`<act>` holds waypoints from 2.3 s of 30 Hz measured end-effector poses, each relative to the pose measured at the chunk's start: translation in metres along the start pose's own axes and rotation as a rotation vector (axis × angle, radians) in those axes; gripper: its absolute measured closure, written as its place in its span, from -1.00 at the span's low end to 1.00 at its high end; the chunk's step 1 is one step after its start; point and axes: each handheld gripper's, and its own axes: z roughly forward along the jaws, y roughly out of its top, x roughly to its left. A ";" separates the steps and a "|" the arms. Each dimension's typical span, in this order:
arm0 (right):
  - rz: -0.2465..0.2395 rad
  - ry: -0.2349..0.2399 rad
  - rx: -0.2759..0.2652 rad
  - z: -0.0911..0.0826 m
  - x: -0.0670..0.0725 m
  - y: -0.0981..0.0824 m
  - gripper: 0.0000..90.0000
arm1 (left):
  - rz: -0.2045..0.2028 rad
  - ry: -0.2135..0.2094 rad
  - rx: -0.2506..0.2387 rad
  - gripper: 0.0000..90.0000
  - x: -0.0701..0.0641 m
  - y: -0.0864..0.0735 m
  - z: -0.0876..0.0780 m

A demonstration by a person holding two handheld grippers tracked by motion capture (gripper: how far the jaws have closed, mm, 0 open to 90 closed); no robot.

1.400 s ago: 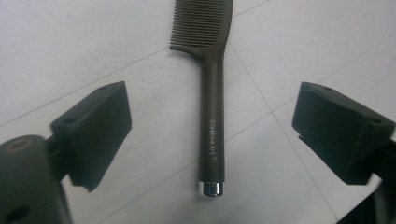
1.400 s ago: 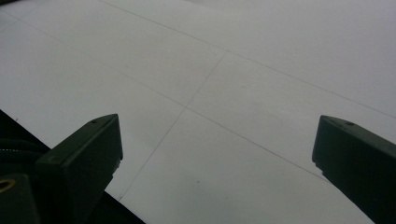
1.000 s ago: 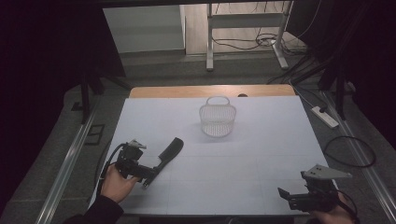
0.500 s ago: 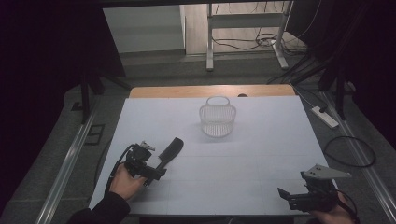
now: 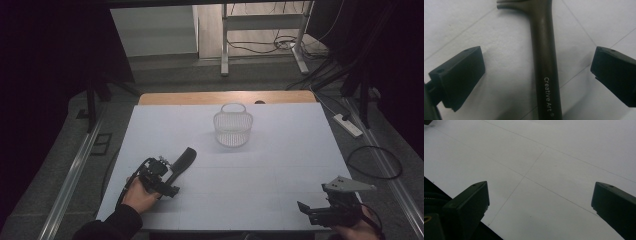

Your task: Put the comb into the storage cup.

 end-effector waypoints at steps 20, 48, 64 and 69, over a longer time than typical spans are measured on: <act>-0.003 -0.002 0.001 0.000 0.001 0.000 -0.96 | 0.010 0.021 0.004 0.03 -0.011 0.003 -0.011; -0.002 -0.005 0.001 -0.001 0.001 -0.001 -0.96 | -0.049 -0.099 -0.107 0.59 -0.001 -0.001 -0.026; -0.001 -0.008 0.002 -0.001 0.001 -0.001 -0.96 | -0.020 -0.142 -0.245 0.60 -0.003 -0.006 -0.046; -0.003 -0.006 -0.004 -0.001 0.001 -0.001 -0.96 | -0.014 -0.154 -0.280 0.59 -0.006 -0.010 -0.053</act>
